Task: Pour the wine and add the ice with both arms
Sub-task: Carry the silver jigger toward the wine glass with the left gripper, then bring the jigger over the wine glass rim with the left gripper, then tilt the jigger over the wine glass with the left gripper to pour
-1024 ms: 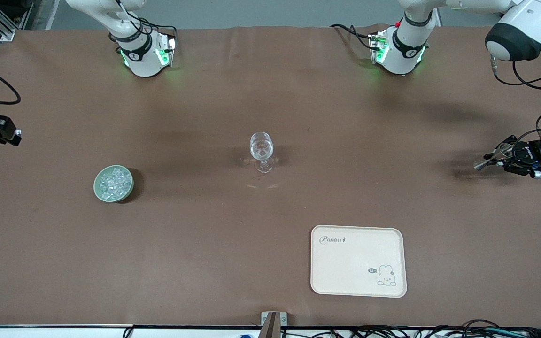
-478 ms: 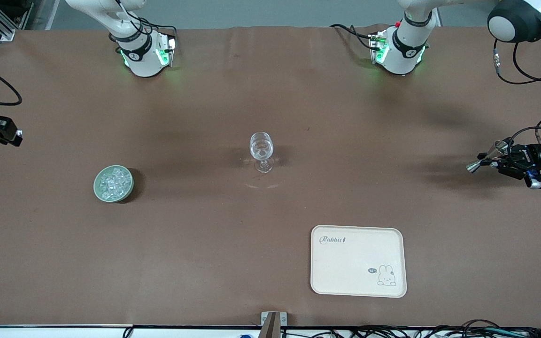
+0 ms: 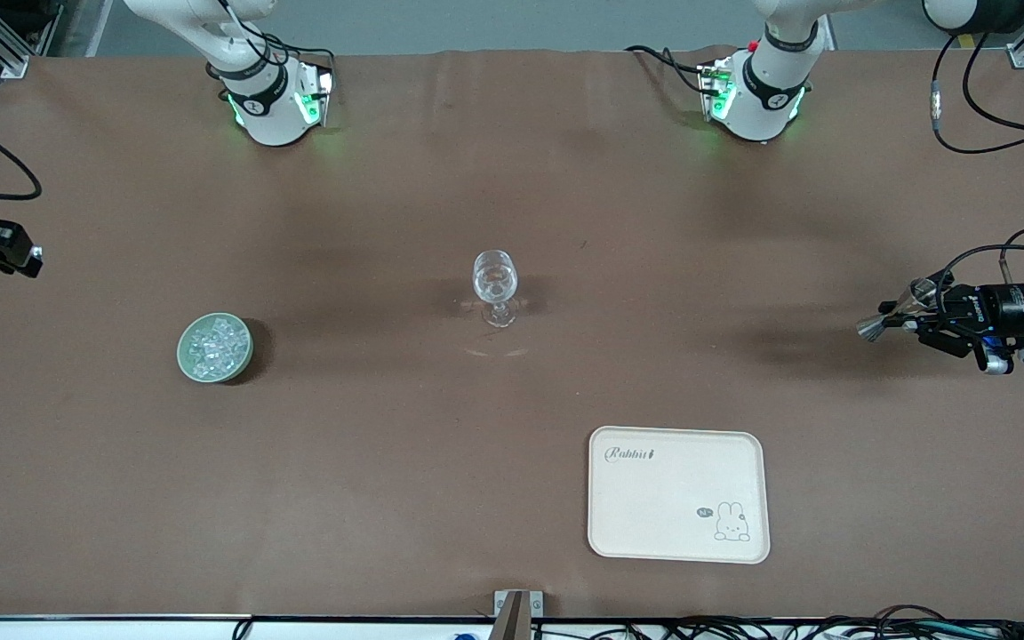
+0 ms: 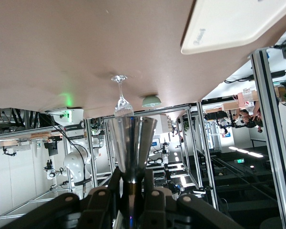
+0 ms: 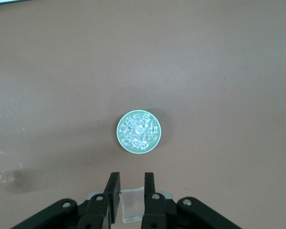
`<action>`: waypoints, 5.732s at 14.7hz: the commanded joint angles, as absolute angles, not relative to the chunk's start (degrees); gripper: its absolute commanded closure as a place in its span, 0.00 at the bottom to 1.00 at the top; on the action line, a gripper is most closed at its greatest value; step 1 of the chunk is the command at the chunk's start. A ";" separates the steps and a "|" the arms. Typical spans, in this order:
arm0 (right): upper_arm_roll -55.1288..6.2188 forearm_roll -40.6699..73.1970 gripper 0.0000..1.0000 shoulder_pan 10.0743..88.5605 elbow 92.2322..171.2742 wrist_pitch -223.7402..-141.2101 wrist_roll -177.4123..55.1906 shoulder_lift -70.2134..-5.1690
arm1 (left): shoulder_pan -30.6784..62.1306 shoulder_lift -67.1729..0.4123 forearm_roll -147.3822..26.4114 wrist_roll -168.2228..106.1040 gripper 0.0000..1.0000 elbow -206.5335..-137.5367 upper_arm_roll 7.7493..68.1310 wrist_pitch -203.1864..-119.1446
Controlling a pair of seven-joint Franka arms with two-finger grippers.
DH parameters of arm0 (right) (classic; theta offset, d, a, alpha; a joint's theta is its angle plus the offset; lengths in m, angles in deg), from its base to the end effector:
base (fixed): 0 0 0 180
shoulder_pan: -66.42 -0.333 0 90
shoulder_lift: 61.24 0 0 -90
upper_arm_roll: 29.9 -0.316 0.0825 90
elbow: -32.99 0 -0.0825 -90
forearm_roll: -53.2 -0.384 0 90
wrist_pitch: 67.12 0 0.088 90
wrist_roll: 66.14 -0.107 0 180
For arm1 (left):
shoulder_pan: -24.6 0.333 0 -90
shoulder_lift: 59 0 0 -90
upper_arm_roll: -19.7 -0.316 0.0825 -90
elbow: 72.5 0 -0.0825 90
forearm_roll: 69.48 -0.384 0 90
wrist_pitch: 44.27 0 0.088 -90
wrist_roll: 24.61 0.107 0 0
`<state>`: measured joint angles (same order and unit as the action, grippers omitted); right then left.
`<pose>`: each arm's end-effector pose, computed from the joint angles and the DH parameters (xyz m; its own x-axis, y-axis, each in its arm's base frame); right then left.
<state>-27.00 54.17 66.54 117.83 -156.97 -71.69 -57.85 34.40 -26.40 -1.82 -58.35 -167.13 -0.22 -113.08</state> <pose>0.5724 -0.0311 0.6335 0.9884 -0.1488 0.0301 -0.1494 -0.9886 0.0171 0.5898 0.1625 0.3162 0.1858 0.2179 -0.9581 0.9800 -0.1117 0.1647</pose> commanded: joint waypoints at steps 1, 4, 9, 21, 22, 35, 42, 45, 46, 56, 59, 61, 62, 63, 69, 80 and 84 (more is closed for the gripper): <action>-27.18 53.55 0.99 66.59 119.57 -157.73 -72.03 -59.40 | 34.88 -31.57 -2.94 -59.15 0.99 -170.93 4.13 -117.54; -27.18 53.64 0.99 66.59 119.57 -157.73 -72.03 -59.31 | 34.88 -34.47 -3.12 -62.04 1.00 -173.39 8.62 -122.30; -27.18 53.55 0.99 66.33 119.57 -157.82 -72.03 -59.31 | 34.88 -36.94 -7.77 -73.02 0.99 -173.48 21.52 -134.15; -27.18 53.55 0.99 66.42 119.57 -157.82 -72.03 -59.31 | 34.44 -37.56 -10.50 -82.70 0.98 -177.62 42.54 -155.09; -27.18 53.55 0.99 66.33 119.57 -157.82 -72.03 -59.31 | 34.27 -37.47 -10.50 -82.44 0.99 -177.62 43.77 -156.31; -27.18 53.55 0.99 66.24 119.48 -157.91 -72.12 -59.31 | 29.18 -34.13 -12.68 -87.18 0.99 -180.16 54.86 -174.78; -27.27 53.46 0.99 66.24 119.39 -158.00 -72.12 -59.31 | 27.24 -30.53 -24.02 -96.40 0.99 -178.85 58.63 -181.01; -27.27 53.46 0.99 65.89 119.39 -158.35 -72.21 -59.31 | 27.15 -28.42 -29.12 -101.33 0.99 -176.92 59.52 -182.34; -27.27 53.46 0.99 65.80 119.39 -158.44 -72.21 -59.31 | 26.63 -28.42 -29.83 -102.38 0.99 -176.83 59.60 -182.86; -27.27 53.11 0.99 65.71 119.39 -158.79 -72.30 -59.31 | 25.04 -21.47 -48.73 -118.83 0.99 -169.53 64.35 -183.31; -27.27 53.11 0.99 65.71 119.39 -158.79 -72.30 -59.31 | 24.95 -21.56 -52.06 -119.27 0.99 -169.70 64.53 -182.96; -27.27 53.11 0.99 65.71 119.39 -158.79 -72.30 -59.31 | 24.86 -21.56 -53.56 -119.27 0.99 -169.71 64.53 -182.61; -27.27 53.11 0.99 65.71 119.39 -158.79 -72.30 -59.31 | 24.86 -21.56 -54.53 -119.27 0.99 -169.79 64.61 -182.08; -27.27 53.11 0.99 65.71 119.39 -158.79 -72.30 -59.31 | 24.86 -21.56 -55.23 -119.27 0.99 -169.71 64.61 -181.47; -27.27 53.11 0.99 65.71 119.39 -158.88 -72.30 -59.31 | 25.04 -21.56 -59.10 -119.71 0.99 -169.79 66.20 -179.97; -27.27 53.02 0.99 65.71 119.39 -158.88 -72.30 -59.22 | 24.86 -21.74 -67.02 -121.99 0.99 -169.71 66.81 -178.48; -27.27 53.02 0.99 65.71 119.39 -158.88 -72.30 -59.31 | 24.60 -21.82 -69.12 -122.17 0.99 -169.71 67.25 -178.48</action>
<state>-27.26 53.63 65.83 117.91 -158.25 -71.68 -57.85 24.59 -21.63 -67.31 -120.56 -170.31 66.23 -179.35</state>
